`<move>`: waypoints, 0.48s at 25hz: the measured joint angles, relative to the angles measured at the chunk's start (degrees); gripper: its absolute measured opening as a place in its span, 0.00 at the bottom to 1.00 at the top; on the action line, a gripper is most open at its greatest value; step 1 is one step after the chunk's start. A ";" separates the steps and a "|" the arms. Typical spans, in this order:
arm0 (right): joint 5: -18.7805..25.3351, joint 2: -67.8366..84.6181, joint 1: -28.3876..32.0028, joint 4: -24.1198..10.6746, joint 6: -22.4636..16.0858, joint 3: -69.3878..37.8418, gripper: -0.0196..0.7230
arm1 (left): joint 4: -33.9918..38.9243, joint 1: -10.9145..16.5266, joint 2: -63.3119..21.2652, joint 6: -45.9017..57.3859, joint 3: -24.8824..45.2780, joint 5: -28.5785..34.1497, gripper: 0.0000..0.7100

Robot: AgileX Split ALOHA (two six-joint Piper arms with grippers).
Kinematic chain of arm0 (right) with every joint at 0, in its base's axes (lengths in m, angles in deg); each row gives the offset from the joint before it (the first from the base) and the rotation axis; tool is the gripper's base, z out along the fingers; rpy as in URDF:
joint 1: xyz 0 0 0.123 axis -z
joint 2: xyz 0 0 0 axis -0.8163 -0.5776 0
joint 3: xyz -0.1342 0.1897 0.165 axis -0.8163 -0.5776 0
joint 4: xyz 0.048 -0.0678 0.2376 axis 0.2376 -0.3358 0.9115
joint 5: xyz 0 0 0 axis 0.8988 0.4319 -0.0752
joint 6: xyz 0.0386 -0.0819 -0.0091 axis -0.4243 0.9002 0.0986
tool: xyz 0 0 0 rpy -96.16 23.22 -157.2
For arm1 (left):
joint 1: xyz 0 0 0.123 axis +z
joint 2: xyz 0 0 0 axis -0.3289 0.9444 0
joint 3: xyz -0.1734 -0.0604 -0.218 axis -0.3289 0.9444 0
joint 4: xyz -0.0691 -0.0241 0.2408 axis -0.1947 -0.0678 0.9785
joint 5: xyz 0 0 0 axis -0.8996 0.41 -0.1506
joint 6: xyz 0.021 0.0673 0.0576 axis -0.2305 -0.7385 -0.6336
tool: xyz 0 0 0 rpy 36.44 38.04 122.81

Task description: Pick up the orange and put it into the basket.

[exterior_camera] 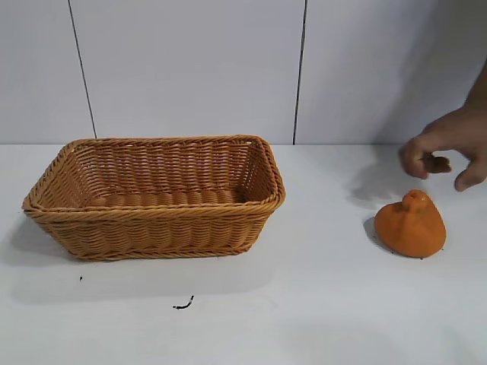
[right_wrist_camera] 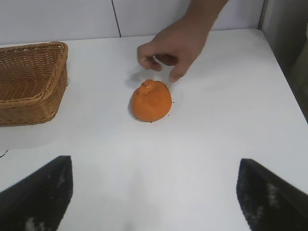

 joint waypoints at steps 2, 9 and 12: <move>0.00 0.00 0.00 0.00 0.00 0.00 0.88 | 0.00 0.00 0.00 0.00 0.00 0.00 0.94; 1.58 -2.82 0.00 -0.18 0.00 0.81 0.88 | 0.00 0.00 0.00 0.00 0.00 0.00 0.94; 3.49 -11.38 0.00 -0.22 0.00 4.14 0.88 | 0.00 0.00 0.00 0.00 0.00 0.00 0.94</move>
